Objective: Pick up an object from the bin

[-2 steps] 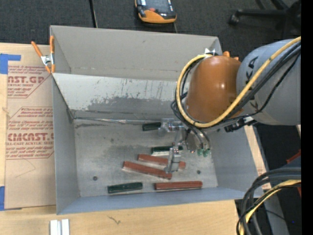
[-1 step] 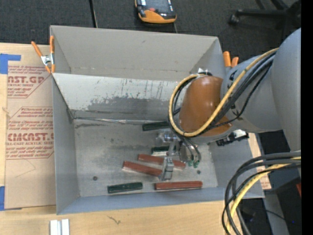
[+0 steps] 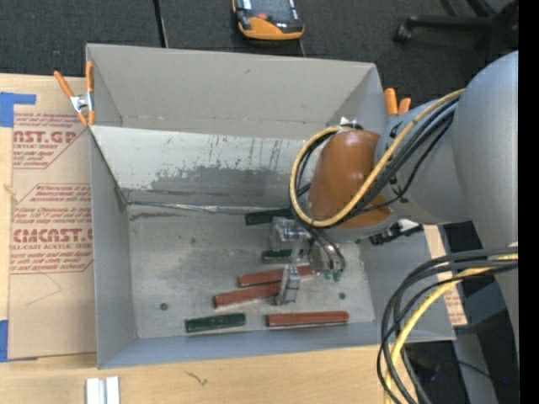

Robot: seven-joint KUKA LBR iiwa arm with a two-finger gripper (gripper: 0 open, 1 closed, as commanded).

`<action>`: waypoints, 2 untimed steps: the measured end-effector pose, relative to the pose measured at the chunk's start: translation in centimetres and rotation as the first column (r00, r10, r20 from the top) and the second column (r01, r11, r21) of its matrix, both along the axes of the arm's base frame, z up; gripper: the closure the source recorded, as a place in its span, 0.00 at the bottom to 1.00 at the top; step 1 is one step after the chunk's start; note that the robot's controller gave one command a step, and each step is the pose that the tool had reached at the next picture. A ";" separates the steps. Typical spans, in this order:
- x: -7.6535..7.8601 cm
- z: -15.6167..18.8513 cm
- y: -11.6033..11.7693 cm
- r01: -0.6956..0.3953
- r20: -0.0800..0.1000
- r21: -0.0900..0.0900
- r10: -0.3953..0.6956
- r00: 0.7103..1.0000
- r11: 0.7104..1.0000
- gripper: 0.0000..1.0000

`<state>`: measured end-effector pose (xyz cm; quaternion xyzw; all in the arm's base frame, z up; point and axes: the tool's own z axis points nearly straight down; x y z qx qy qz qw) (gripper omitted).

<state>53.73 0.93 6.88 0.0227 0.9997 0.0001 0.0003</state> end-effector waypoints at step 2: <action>-0.4 0.0 0.3 0.012 0.000 0.000 -0.012 1.000 1.000 0.00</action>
Offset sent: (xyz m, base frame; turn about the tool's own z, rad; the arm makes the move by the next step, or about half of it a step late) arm 0.0000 0.0000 0.0000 0.0000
